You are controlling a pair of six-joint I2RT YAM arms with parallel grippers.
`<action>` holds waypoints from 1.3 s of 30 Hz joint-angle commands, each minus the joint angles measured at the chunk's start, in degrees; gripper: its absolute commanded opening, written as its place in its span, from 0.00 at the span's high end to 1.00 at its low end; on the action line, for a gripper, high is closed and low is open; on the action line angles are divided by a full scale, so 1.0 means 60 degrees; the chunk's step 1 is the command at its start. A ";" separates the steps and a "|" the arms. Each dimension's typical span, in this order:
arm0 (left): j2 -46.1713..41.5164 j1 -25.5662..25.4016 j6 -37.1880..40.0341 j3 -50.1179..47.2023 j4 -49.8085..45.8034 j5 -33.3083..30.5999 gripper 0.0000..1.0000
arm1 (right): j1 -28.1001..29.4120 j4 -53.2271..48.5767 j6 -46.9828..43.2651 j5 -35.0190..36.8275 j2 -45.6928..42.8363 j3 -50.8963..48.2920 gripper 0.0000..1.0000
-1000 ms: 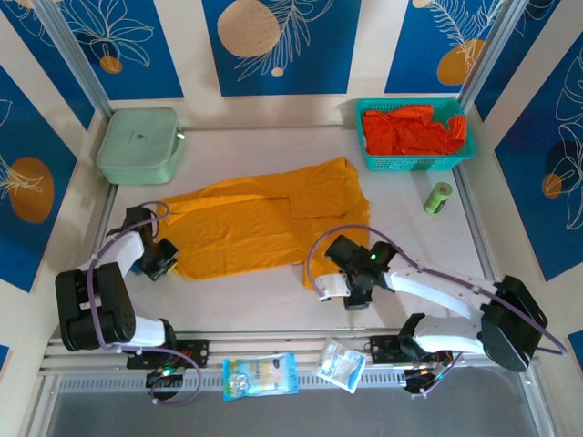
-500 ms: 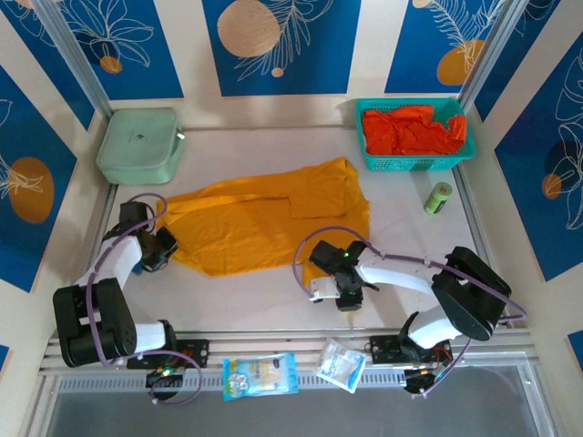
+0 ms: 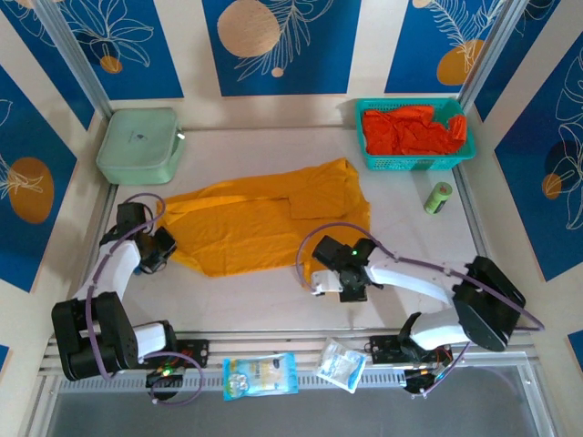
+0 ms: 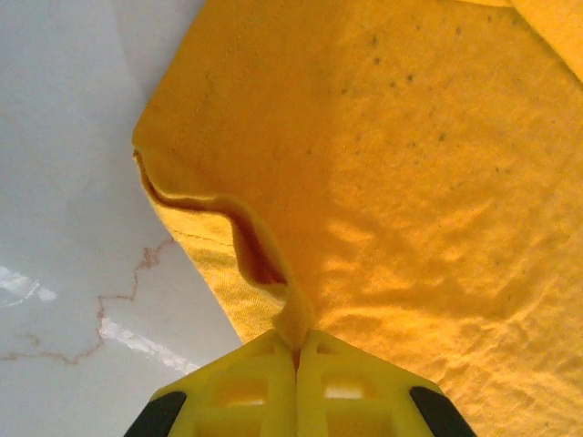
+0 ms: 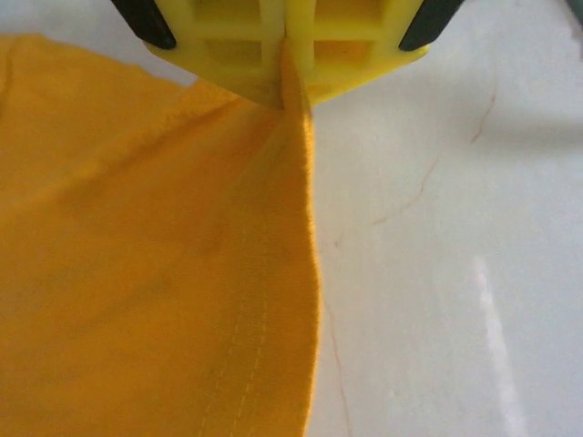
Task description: Fold and stack the t-shirts
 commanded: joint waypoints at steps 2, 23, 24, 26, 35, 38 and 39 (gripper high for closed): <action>-0.0478 -0.0024 0.0134 -0.0183 -0.0780 0.0093 1.00 | 0.0337 -0.1293 -0.0359 0.0195 -0.0957 0.0002 1.00; -0.2729 -0.0028 -0.0230 0.0096 -0.2872 -0.0831 1.00 | 0.0851 -0.1392 -0.0726 0.0751 -0.2309 0.0649 1.00; -0.2623 -0.0028 -0.0232 0.0179 -0.2832 -0.0820 1.00 | 0.0709 -0.1260 -0.0913 0.0840 -0.2170 0.0813 1.00; -0.2359 -0.0026 -0.0247 0.0413 -0.2706 -0.0776 1.00 | 0.0286 -0.1006 -0.1419 0.0927 -0.1755 0.1259 1.00; -0.1296 -0.0028 -0.0070 0.1341 -0.2308 -0.0875 1.00 | -0.1637 -0.0189 -0.3738 0.0768 0.0220 0.3261 1.00; -0.0883 -0.0028 -0.0063 0.1466 -0.2057 -0.0898 1.00 | -0.2125 0.0111 -0.4307 0.0492 0.0822 0.3913 1.00; -0.0753 -0.0028 -0.0064 0.1503 -0.1988 -0.0916 1.00 | -0.2268 0.0204 -0.4461 0.0408 0.1006 0.4118 1.00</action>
